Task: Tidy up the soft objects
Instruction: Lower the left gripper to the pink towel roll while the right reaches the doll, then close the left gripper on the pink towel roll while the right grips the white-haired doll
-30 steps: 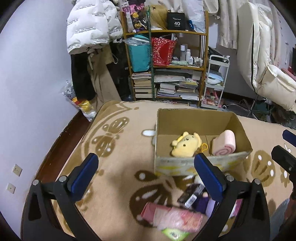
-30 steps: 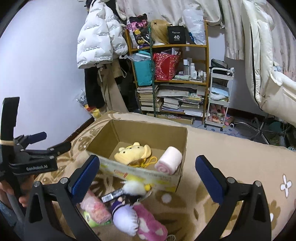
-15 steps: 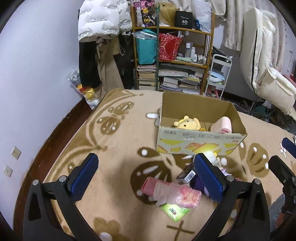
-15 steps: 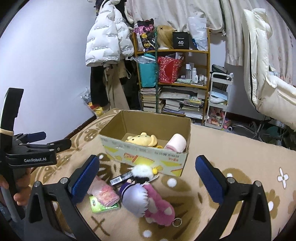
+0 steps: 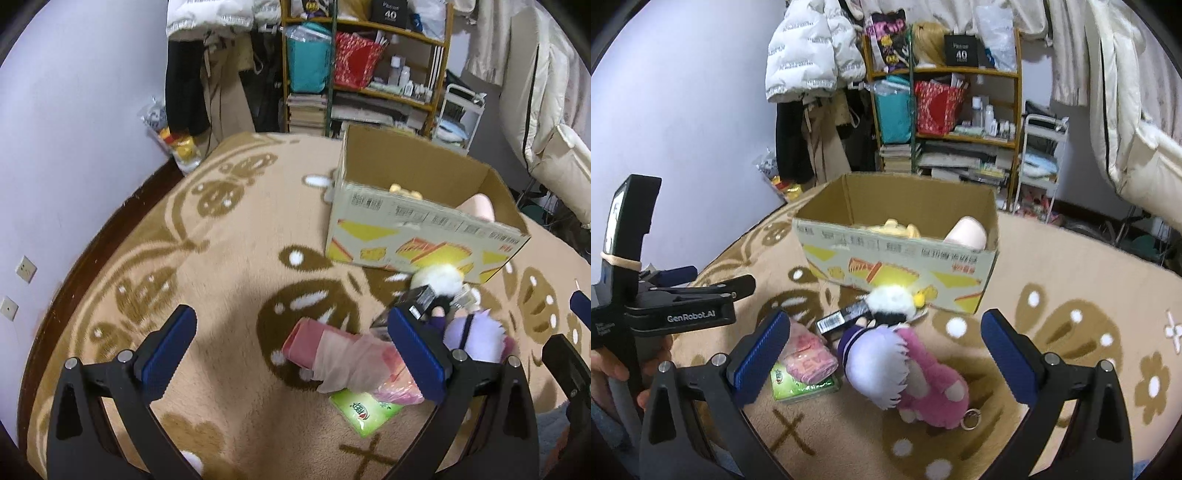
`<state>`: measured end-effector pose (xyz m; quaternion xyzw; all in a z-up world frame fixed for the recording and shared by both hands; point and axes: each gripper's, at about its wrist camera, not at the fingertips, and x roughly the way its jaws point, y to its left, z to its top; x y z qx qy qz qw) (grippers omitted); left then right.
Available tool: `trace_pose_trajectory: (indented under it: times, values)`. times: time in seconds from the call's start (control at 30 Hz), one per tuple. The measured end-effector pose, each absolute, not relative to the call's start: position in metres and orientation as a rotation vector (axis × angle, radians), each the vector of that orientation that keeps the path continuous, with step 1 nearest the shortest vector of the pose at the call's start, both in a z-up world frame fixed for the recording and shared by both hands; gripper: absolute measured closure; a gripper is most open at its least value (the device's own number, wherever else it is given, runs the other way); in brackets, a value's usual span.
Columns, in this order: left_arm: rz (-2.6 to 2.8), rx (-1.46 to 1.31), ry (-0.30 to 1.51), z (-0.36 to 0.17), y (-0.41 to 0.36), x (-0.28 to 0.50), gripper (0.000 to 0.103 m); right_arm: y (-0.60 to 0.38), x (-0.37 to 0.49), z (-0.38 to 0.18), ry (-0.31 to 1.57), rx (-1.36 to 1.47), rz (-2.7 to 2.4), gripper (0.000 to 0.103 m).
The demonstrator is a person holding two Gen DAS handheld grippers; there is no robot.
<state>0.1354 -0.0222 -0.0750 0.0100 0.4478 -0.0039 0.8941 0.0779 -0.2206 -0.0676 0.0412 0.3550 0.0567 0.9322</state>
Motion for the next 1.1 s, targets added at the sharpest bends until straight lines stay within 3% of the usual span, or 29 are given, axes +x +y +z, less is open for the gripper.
trace_pose_trajectory:
  times: [0.5,0.6,0.8,1.1]
  values:
    - [0.003,0.002,1.038,-0.125,-0.027,0.159,0.001,-0.212,0.105,-0.114,0.849,0.101,0.142,0.001]
    - [-0.002,0.007,1.06,-0.132,-0.03,0.162,0.001,-0.21,0.107,-0.118,0.867,0.099,0.156,0.01]
    - [-0.013,0.022,1.091,-0.143,-0.036,0.165,0.001,-0.205,0.111,-0.129,0.916,0.111,0.193,0.038]
    - [-0.055,0.045,1.135,-0.158,-0.044,0.168,0.001,-0.205,0.117,-0.144,0.958,0.135,0.188,0.039]
